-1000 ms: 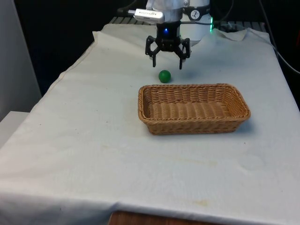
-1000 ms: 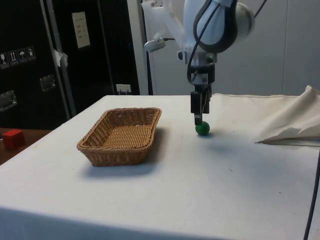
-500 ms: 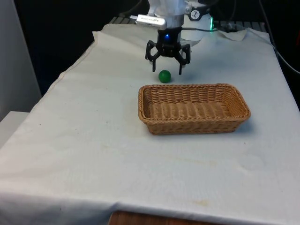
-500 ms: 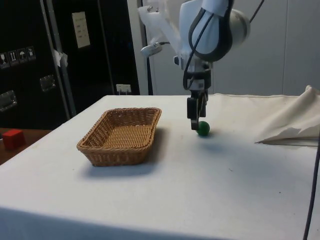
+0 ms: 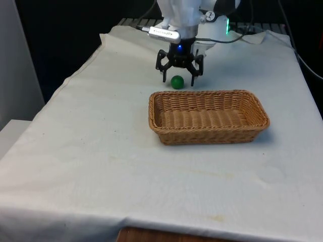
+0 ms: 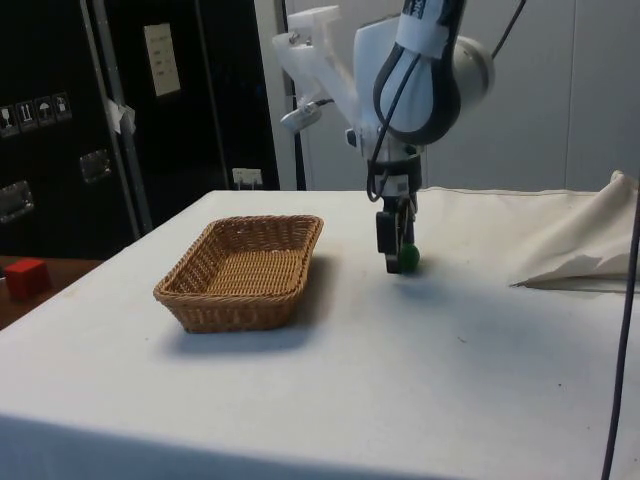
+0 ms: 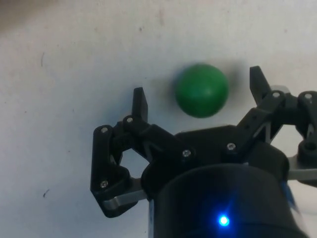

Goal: Pick up the ball and place it into the basket.

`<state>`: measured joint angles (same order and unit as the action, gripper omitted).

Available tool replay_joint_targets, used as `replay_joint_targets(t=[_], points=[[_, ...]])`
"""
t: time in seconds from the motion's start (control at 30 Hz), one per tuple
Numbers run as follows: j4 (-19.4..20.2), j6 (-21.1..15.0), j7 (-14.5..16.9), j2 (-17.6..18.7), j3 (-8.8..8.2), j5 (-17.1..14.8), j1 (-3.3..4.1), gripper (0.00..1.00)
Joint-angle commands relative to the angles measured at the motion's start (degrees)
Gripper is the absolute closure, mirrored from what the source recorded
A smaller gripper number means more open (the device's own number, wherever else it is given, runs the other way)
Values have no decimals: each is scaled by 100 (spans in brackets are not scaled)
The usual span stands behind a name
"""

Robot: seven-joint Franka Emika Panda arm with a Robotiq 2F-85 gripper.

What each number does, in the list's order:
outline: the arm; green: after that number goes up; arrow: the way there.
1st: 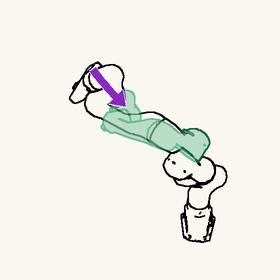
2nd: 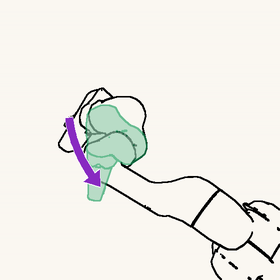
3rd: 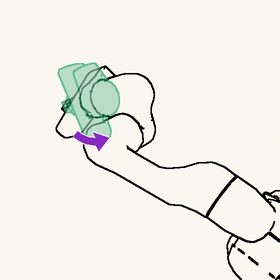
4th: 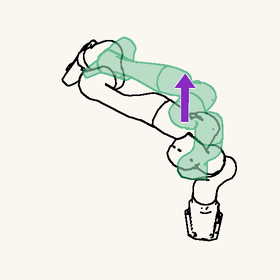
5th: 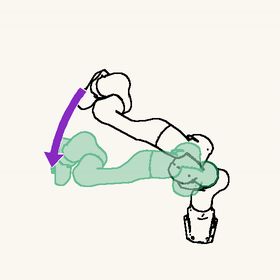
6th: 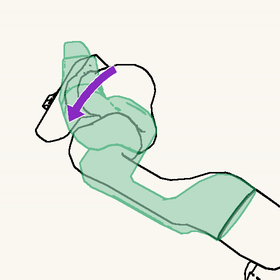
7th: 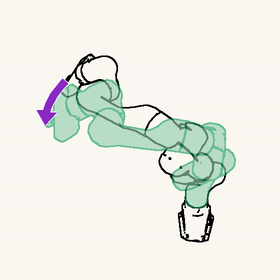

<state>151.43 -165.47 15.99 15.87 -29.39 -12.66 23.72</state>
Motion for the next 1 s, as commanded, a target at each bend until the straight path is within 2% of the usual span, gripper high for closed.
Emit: replay_joint_targets(t=[0.0,0.13,0.17,0.2,0.33,0.37,0.4,0.43,0.47,0.6,0.63,0.67,0.73,0.77,0.8,0.9,0.97], points=[[23,23,132,-126,155,-160,-120,0],[6,74,172,-120,132,-183,-126,0],[-6,6,34,6,6,-57,-11,0],[0,86,183,-115,120,-183,-132,0],[-11,120,201,-103,74,-166,-132,2],[-17,126,201,-103,63,-160,-126,17],[-17,132,201,-103,57,-160,-126,27],[-29,69,109,0,-29,-69,-46,37],[-17,132,201,-103,52,-155,-126,37],[-17,143,201,-97,40,-149,-120,77],[-17,143,201,-103,40,-149,-120,95],[-17,143,201,-103,34,-149,-120,100],[-17,149,201,-103,34,-149,-120,99],[-34,92,109,-11,-40,-69,-52,99],[-17,149,201,-103,34,-143,-120,99],[-17,149,201,-103,29,-143,-120,99],[-40,212,166,-166,-40,-80,-80,99]])
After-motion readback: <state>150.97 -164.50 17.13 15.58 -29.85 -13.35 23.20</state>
